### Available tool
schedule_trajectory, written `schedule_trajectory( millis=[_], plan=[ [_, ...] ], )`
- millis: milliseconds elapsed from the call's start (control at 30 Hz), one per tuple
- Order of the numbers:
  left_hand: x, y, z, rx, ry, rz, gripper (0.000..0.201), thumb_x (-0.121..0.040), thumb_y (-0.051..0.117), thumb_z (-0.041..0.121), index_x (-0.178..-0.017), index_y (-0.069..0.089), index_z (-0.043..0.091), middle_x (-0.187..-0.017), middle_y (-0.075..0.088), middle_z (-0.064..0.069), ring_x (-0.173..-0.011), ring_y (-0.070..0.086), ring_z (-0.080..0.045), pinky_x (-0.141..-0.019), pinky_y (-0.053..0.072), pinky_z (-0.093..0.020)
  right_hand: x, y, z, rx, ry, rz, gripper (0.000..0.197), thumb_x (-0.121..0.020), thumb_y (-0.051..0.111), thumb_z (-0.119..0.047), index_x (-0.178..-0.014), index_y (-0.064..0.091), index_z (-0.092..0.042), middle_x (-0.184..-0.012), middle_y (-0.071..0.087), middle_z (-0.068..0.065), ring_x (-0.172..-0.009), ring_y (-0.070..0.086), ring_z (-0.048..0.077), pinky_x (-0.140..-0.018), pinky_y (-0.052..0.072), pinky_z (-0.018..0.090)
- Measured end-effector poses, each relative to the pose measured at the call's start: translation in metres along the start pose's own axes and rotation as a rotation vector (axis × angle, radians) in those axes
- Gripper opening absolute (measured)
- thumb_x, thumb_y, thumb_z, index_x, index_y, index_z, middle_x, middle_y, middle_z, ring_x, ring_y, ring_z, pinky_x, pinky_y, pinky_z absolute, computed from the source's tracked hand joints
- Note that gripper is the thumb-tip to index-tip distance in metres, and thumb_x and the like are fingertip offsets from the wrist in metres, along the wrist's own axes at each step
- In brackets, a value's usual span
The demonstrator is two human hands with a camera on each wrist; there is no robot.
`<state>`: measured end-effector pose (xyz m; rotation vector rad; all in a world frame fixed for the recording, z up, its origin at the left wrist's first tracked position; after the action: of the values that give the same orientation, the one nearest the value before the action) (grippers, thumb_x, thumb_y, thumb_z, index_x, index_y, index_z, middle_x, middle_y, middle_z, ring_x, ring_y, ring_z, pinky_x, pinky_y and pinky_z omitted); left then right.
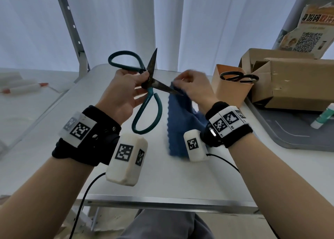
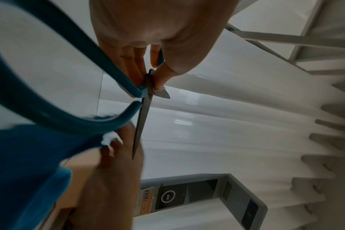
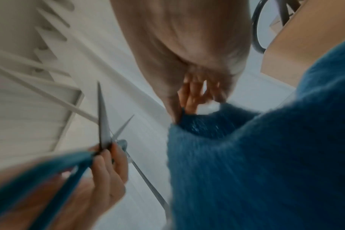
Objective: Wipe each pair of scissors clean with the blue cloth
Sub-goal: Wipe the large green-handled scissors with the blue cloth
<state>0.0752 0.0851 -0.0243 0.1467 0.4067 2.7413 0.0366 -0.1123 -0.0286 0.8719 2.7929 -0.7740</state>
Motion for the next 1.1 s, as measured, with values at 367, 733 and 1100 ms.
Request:
schedule_trajectory(
  millis=[367,733,1100],
  plan=[
    [0.001,0.022,-0.001,-0.287,0.157,0.011,0.035,-0.098,0.06,0.012,-0.128,0.042,0.014,-0.095,0.071,-0.011,-0.065,0.069,-0.007,-0.057,0.056,-0.021,0.028,-0.014,-0.032,-0.432,-0.016,-0.26,0.006,-0.09,0.071,-0.018,-0.089,0.067,-0.013,-0.092,0.07,0.005,-0.086,0.067,0.013,-0.076,0.048,0.024],
    [0.003,0.029,-0.004,-0.383,0.26,-0.035,0.025,-0.099,0.058,0.009,-0.123,0.059,0.008,-0.094,0.067,-0.016,-0.074,0.069,-0.018,-0.067,0.058,-0.026,0.048,0.0,-0.023,-0.457,0.069,-0.406,0.012,-0.086,0.072,-0.001,-0.096,0.065,0.001,-0.096,0.069,0.022,-0.082,0.071,0.024,-0.08,0.059,0.029],
    [0.005,0.034,-0.008,-0.429,0.34,-0.065,0.027,-0.098,0.058,0.006,-0.124,0.061,0.01,-0.098,0.067,-0.028,-0.086,0.072,-0.035,-0.069,0.06,-0.028,0.056,0.005,-0.014,-0.429,0.225,-0.451,0.01,-0.085,0.075,-0.009,-0.085,0.065,-0.009,-0.076,0.071,0.003,-0.061,0.066,0.008,-0.057,0.052,0.017]
  ],
)
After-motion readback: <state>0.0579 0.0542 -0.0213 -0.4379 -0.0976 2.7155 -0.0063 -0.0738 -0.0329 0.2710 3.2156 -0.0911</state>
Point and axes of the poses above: each hand's wrist, its own x-axis away from the middle knuckle, its own y-axis out of the palm, z = x × y, the point moved 5 cm from there along -x, towards the middle knuckle
